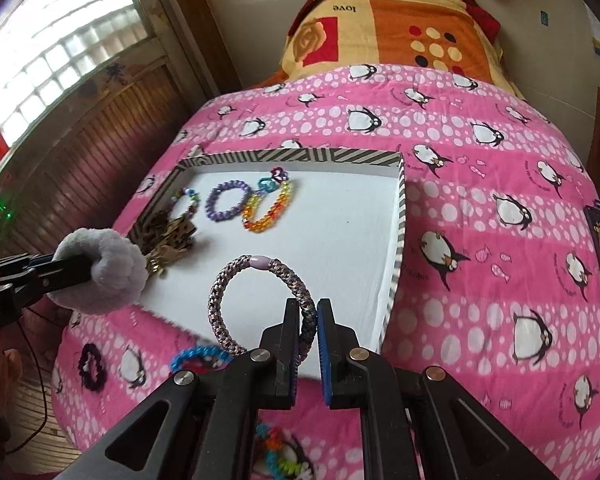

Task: Organize jewelry
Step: 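Carry both items into the tray and open both tools to release them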

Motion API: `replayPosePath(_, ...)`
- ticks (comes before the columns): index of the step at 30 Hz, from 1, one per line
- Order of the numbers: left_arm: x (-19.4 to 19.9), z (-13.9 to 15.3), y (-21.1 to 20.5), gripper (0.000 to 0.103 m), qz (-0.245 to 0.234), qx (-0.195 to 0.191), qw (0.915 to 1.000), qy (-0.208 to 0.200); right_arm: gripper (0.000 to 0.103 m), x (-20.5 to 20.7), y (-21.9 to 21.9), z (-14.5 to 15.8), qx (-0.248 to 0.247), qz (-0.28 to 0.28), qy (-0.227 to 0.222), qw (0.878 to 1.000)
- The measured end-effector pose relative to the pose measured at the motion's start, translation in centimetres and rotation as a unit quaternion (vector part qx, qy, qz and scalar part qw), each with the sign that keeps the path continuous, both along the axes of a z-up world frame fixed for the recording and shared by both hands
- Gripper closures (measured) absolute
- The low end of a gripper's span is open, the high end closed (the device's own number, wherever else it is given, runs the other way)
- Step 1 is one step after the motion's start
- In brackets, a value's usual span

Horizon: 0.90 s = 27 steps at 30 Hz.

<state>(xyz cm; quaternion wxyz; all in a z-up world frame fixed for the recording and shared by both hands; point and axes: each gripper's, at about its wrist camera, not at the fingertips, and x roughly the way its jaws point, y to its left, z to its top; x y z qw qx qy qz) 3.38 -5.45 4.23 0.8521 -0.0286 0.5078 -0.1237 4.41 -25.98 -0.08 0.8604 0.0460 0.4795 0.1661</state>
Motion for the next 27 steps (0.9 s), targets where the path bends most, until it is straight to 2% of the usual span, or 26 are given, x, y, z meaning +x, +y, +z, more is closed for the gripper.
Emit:
replayPosePath(11, 4.4, -3.8, -0.3, 0.085, 0.005, -0.012, 0.9988, 0.047, 0.095, 5.8, 0.3, -1.9, -0.016, -0.011, 0.034, 0.999)
replayPosePath(20, 7.4, -6.8, 0.5, 0.085, 0.026, -0.011, 0.9964, 0.079, 0.095, 13.0, 1.9, -4.6, -0.054, -0.017, 0.068, 0.996)
replayPosePath(27, 8.9, -7.7, 0.9, 0.085, 0.039, -0.009, 0.9955, 0.085, 0.095, 16.5, 3.1, -5.9, -0.078, -0.017, 0.065, 0.995)
